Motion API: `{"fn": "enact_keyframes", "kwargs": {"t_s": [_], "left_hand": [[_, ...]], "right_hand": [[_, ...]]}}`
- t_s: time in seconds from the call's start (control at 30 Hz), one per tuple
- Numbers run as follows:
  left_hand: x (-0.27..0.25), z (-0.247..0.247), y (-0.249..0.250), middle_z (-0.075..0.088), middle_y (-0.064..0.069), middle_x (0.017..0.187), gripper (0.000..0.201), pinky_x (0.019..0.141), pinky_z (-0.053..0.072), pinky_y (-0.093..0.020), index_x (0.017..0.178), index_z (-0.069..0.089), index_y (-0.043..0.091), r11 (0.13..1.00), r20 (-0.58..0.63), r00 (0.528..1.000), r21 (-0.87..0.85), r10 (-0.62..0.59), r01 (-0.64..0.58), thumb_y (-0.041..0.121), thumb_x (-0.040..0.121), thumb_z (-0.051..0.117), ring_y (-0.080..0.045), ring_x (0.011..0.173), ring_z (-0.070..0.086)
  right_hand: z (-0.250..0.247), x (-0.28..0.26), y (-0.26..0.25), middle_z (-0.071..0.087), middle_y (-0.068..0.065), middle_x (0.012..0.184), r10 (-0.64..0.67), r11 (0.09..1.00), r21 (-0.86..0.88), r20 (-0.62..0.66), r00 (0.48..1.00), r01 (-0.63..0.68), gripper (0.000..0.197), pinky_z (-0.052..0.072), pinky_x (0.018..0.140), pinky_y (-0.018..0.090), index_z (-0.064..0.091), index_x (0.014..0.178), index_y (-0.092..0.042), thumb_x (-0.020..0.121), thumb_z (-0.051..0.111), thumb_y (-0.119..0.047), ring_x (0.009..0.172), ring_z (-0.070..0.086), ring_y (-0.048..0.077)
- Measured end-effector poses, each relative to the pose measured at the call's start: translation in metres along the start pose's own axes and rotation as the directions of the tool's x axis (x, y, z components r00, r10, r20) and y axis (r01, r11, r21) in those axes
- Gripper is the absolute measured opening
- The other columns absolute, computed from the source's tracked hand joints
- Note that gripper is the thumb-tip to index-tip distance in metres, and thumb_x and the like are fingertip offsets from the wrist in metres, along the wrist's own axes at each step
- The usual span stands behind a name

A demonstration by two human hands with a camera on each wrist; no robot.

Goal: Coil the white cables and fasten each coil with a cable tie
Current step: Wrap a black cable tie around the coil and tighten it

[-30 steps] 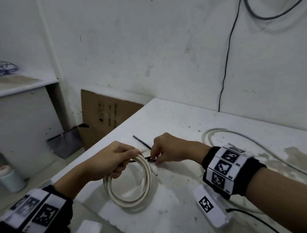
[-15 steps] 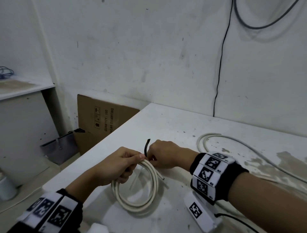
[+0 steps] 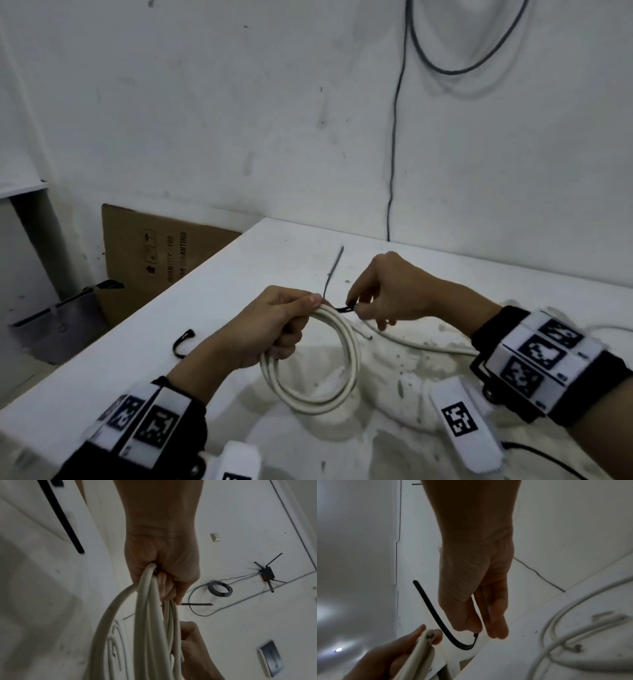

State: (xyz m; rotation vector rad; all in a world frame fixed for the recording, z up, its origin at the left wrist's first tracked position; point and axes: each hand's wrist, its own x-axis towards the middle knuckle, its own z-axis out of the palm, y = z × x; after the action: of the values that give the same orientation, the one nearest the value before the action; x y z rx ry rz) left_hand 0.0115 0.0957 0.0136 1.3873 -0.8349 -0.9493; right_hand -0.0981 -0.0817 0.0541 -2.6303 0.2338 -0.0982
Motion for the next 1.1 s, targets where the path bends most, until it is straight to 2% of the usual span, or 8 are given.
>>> {"fn": "enact_keyframes", "kwargs": {"t_s": [0.27,0.47,0.53,0.6,0.7,0.8,1.0,1.1], "left_hand": [[0.045,0.080,-0.001,0.022,0.007,0.047,0.028,0.036,0.018,-0.010,0.090,0.068,0.005,0.998,0.124,0.991,-0.044,0.044,-0.039,0.018,0.097,0.045,-0.005,0.036,0.015],[0.065,0.126,0.000,0.020,0.006,0.049,0.028,0.036,0.018,-0.010,0.095,0.065,0.000,0.997,0.194,0.979,-0.053,0.069,-0.059,0.018,0.097,0.043,-0.005,0.035,0.014],[0.068,0.139,0.004,0.021,0.006,0.048,0.027,0.036,0.018,-0.010,0.097,0.063,-0.001,0.995,0.227,0.970,-0.065,0.083,-0.070,0.018,0.097,0.044,-0.005,0.034,0.015],[0.071,0.149,0.009,0.021,0.006,0.049,0.027,0.036,0.018,-0.010,0.096,0.064,0.000,0.993,0.257,0.961,-0.070,0.107,-0.091,0.018,0.096,0.045,-0.004,0.034,0.015],[0.075,0.158,0.013,0.019,0.003,0.051,0.027,0.036,0.018,-0.011,0.095,0.068,0.002,0.990,0.272,0.953,-0.060,0.136,-0.124,0.018,0.096,0.045,-0.006,0.035,0.015],[0.081,0.161,0.012,0.019,0.004,0.051,0.028,0.037,0.017,-0.013,0.098,0.068,0.002,0.992,0.242,0.962,-0.018,0.128,-0.127,0.019,0.096,0.046,-0.007,0.036,0.015],[0.093,0.162,0.001,0.025,0.004,0.048,0.031,0.037,0.018,-0.015,0.095,0.066,-0.005,0.990,0.198,0.974,0.060,0.113,-0.127,0.020,0.096,0.049,-0.008,0.035,0.018],[0.096,0.165,-0.003,0.026,0.006,0.046,0.037,0.037,0.018,-0.014,0.095,0.056,-0.017,0.991,0.183,0.976,0.041,0.115,-0.124,0.020,0.096,0.049,-0.008,0.035,0.018]], "right_hand": [[-0.024,-0.069,0.051,0.069,-0.011,0.057,0.045,0.999,-0.016,-0.217,0.975,-0.050,0.017,0.056,0.058,0.022,0.077,0.083,-0.016,0.077,0.063,-0.009,0.049,0.064,0.003],[-0.044,-0.112,0.076,0.071,0.009,0.062,0.182,0.978,0.189,-0.593,0.784,-0.084,0.013,0.054,0.049,0.027,0.073,0.071,-0.005,0.075,0.060,-0.001,0.056,0.069,0.015],[-0.057,-0.121,0.085,0.064,0.008,0.058,0.130,0.956,-0.155,-0.538,0.833,-0.249,0.011,0.051,0.054,0.028,0.068,0.064,-0.007,0.070,0.060,-0.012,0.058,0.063,0.023],[-0.067,-0.127,0.085,0.054,0.009,0.065,0.228,0.762,-0.526,-0.329,0.917,-0.378,0.010,0.043,0.057,0.028,0.061,0.069,-0.009,0.073,0.055,-0.016,0.069,0.057,0.030],[-0.072,-0.131,0.076,0.055,0.009,0.088,0.332,0.505,-0.813,-0.128,0.934,-0.291,0.012,0.035,0.060,0.029,0.059,0.090,-0.010,0.082,0.050,-0.009,0.083,0.060,0.030],[-0.075,-0.133,0.067,0.052,0.005,0.083,0.290,0.439,-0.876,-0.069,0.954,-0.197,0.011,0.035,0.059,0.030,0.056,0.086,-0.014,0.085,0.047,-0.008,0.078,0.057,0.028],[-0.079,-0.128,0.079,0.072,0.005,0.073,-0.029,0.889,-0.456,-0.123,0.992,-0.030,0.022,0.052,0.064,0.034,0.073,0.081,-0.016,0.074,0.053,-0.017,0.068,0.065,0.019],[-0.073,-0.125,0.083,0.074,0.006,0.074,-0.023,0.973,-0.228,-0.227,0.974,-0.030,0.020,0.054,0.068,0.029,0.076,0.086,-0.014,0.077,0.058,-0.009,0.071,0.069,0.009]]}}
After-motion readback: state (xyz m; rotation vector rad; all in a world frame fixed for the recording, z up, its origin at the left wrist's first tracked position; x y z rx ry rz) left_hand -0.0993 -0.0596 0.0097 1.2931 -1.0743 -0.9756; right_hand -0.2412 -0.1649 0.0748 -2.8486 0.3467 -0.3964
